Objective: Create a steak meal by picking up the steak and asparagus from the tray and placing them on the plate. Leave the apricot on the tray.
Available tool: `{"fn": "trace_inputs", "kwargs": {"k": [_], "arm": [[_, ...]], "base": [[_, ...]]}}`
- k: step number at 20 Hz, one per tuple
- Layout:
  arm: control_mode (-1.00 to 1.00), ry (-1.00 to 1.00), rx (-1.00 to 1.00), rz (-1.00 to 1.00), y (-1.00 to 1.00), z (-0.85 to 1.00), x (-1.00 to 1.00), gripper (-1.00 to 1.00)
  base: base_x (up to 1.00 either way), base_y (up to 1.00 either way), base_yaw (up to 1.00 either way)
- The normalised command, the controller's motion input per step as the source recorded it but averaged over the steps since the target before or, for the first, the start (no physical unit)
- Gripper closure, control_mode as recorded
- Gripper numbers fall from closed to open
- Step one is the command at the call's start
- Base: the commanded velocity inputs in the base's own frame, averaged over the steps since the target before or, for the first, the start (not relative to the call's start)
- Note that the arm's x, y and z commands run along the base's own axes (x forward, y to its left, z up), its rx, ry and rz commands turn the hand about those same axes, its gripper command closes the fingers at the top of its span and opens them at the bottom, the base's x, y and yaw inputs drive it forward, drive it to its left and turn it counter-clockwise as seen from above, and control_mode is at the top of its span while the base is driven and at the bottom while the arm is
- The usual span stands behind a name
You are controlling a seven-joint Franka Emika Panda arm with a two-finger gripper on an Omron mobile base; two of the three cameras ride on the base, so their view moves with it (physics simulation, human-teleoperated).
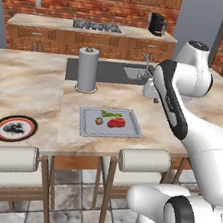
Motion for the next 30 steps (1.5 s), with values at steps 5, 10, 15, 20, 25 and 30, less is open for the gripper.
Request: {"fn": "trace_inputs", "kwargs": {"k": [5, 10, 15, 20, 25, 30], "arm": [[-1.00, -0.01, 0.00, 0.00, 0.03, -0.12, 0.00, -1.00], [-1.00, 0.00, 0.00, -0.02, 0.15, -0.29, 0.06, -1.00], [-1.00, 0.00, 0.00, -0.09, 0.13, -0.40, 0.03, -1.00], [-1.00, 0.01, 0.00, -0.13, 0.40, -0.57, 0.03, -1.00], [-1.00, 0.00, 0.00, -0.13, 0.38, -0.55, 0.19, -1.00], [-1.00, 0.02, 0.00, -0.15, 0.31, -0.50, 0.50, -1.00]], "base": [[0.00, 0.00, 0.00], [0.00, 0.00, 0.00], [0.00, 0.00, 0.00], [0.00, 0.00, 0.00], [0.00, 0.00, 0.00], [0.00, 0.00, 0.00]]}}
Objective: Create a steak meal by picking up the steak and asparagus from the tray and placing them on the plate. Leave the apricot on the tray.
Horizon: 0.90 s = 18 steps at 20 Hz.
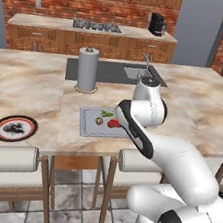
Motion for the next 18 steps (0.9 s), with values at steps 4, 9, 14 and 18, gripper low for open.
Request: {"fn": "trace_inputs", "kwargs": {"k": [4, 9, 14, 18], "arm": [[-1.00, 0.03, 0.03, -0.13, 0.07, -0.23, 0.65, -1.00], [-1.00, 0.04, 0.06, -0.11, 0.00, -0.16, 0.70, -1.00], [-1.00, 0.01, 0.04, -0.08, 0.02, -0.13, 0.54, -1.00], [-1.00, 0.01, 0.02, -0.05, 0.01, -0.16, 0.28, -1.00]], "base": [[0.00, 0.00, 0.00], [0.00, 0.00, 0.00], [0.00, 0.00, 0.00], [0.00, 0.00, 0.00]]}}
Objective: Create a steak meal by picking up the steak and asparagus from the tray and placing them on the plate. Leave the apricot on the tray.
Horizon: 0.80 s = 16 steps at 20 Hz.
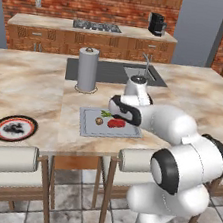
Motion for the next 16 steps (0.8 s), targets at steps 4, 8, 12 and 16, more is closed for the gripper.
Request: {"fn": "trace_inputs", "kwargs": {"k": [4, 8, 12, 16], "arm": [[-1.00, 0.00, 0.00, -0.05, 0.00, -0.18, 0.20, -1.00], [-1.00, 0.01, 0.01, -0.02, 0.00, -0.19, 0.18, -1.00], [-1.00, 0.02, 0.00, -0.02, 0.01, -0.24, 0.16, -1.00], [-1.00, 0.05, 0.00, -0.03, 0.05, -0.31, 0.18, -1.00]], "base": [[0.00, 0.00, 0.00], [0.00, 0.00, 0.00], [0.00, 0.00, 0.00], [0.00, 0.00, 0.00]]}}
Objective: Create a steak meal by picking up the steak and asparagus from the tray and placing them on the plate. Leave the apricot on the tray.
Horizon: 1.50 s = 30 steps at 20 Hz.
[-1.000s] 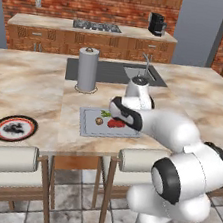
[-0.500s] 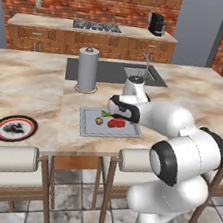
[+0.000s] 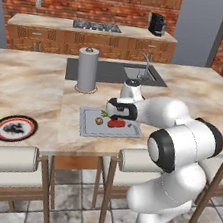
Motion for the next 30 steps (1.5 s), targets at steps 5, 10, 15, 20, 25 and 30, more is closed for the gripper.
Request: {"fn": "trace_inputs", "kwargs": {"k": [5, 10, 15, 20, 25, 30], "arm": [[-1.00, 0.04, 0.00, -0.06, 0.16, -0.27, 0.21, -1.00], [-1.00, 0.04, 0.00, -0.06, 0.21, -0.09, 0.27, -1.00], [-1.00, 0.02, 0.02, -0.07, 0.03, -0.13, 0.29, -1.00], [-1.00, 0.00, 0.02, -0.10, 0.00, -0.23, 0.27, -1.00], [-1.00, 0.00, 0.02, -0.10, 0.00, -0.33, 0.25, -1.00], [-1.00, 0.00, 0.02, -0.08, 0.00, -0.23, 0.29, -1.00]], "base": [[0.00, 0.00, 0.00], [0.00, 0.00, 0.00], [0.00, 0.00, 0.00], [0.00, 0.00, 0.00], [0.00, 0.00, 0.00], [0.00, 0.00, 0.00]]}}
